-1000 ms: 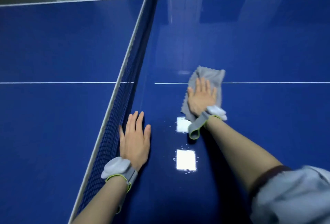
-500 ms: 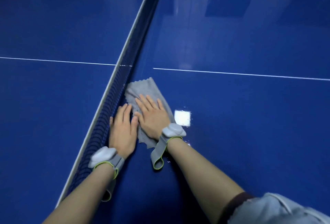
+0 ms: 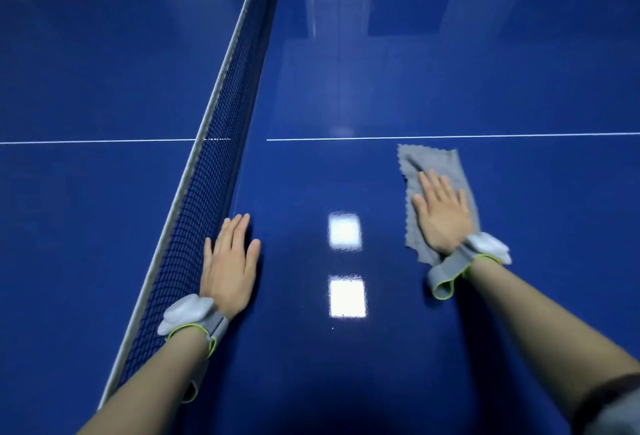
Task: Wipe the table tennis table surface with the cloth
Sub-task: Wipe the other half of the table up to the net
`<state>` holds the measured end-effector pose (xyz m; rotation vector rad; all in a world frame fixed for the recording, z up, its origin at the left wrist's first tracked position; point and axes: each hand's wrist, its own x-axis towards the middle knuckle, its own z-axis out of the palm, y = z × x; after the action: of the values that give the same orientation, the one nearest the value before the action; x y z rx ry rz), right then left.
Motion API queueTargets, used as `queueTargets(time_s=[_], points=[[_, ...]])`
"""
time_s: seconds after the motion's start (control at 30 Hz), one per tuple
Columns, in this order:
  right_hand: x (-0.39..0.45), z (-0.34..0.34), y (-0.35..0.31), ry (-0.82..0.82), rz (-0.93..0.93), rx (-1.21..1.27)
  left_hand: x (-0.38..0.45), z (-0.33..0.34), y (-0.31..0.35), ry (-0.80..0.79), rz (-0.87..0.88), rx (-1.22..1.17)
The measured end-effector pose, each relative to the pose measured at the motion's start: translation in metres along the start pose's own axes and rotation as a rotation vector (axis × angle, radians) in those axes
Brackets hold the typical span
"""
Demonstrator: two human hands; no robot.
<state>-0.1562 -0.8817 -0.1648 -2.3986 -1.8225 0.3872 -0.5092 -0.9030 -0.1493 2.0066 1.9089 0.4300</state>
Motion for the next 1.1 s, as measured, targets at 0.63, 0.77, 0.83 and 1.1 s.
queueTargets(time_s=[0.63, 0.77, 0.83, 1.1], points=[[-0.014, 0.03, -0.092, 0.122, 0.392, 0.113, -0.012, -0.019, -0.042, -0.039, 0.052, 0.028], [0.008, 0.049, -0.172, 0.03, 0.129, 0.069, -0.023, -0.026, -0.058, 0.004, 0.015, -0.018], [0.006, 0.059, -0.209, -0.017, -0.037, 0.046, -0.032, -0.027, -0.061, 0.006, 0.007, -0.02], [-0.059, 0.082, -0.262, -0.155, -0.69, -0.034, -0.044, -0.017, -0.059, 0.014, 0.029, 0.106]])
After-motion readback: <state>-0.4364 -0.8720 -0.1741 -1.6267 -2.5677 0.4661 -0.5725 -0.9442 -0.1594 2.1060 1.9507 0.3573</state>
